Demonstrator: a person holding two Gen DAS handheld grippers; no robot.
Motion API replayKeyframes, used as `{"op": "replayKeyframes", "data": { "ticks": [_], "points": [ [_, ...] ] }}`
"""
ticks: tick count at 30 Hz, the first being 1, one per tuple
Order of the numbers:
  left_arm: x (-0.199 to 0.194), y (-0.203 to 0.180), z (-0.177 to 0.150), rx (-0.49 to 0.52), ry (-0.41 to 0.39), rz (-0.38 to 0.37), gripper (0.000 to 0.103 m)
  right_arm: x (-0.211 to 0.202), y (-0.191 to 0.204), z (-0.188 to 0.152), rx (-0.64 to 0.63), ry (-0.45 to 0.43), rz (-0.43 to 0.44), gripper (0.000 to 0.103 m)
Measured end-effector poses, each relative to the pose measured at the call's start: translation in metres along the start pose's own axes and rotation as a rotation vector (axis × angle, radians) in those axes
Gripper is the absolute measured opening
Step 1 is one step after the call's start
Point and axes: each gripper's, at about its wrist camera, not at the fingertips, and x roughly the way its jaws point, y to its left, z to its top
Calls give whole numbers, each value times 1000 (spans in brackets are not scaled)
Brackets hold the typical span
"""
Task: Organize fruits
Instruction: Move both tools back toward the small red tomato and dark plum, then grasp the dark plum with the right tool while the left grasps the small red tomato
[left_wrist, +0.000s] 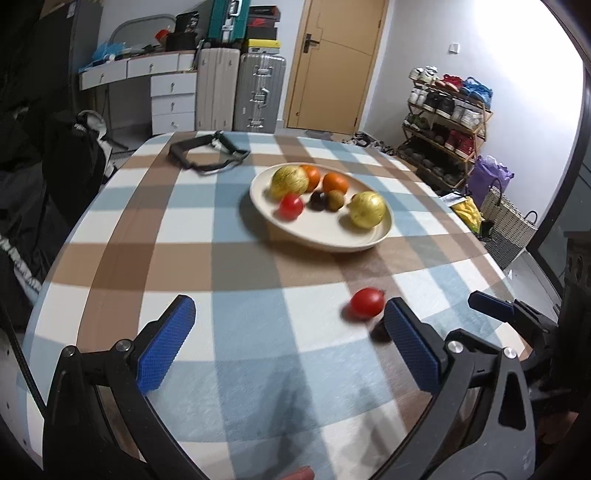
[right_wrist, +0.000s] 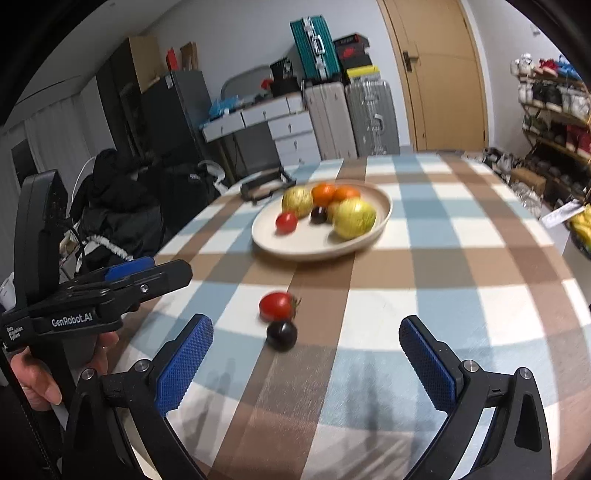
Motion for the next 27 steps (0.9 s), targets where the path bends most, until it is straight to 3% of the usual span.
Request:
{"op": "replayKeyframes", "data": {
  "ticks": [10, 13, 16, 17, 19, 21, 27],
  "points": [
    [10, 33, -11, -67, 26, 30, 102, 34, 5, 1, -6, 120, 42, 102],
    [12, 36, -10, -66, 23, 32, 102, 39, 8, 5, -12, 131, 49, 96],
    [13, 35, -8, -66, 24, 32, 102, 47, 12, 6, -33, 155, 50, 83],
    [13, 35, -8, -67, 25, 32, 102, 50, 12, 7, -38, 165, 48, 74],
    [13, 36, -7, -70, 27, 31, 102, 55, 13, 7, -41, 186, 42, 69],
    [15, 35, -7, -67, 28, 33, 102, 59, 12, 7, -40, 201, 48, 53],
    [17, 35, -6, -66, 34, 35, 102, 62, 13, 5, -47, 212, 53, 30]
  ]
}}
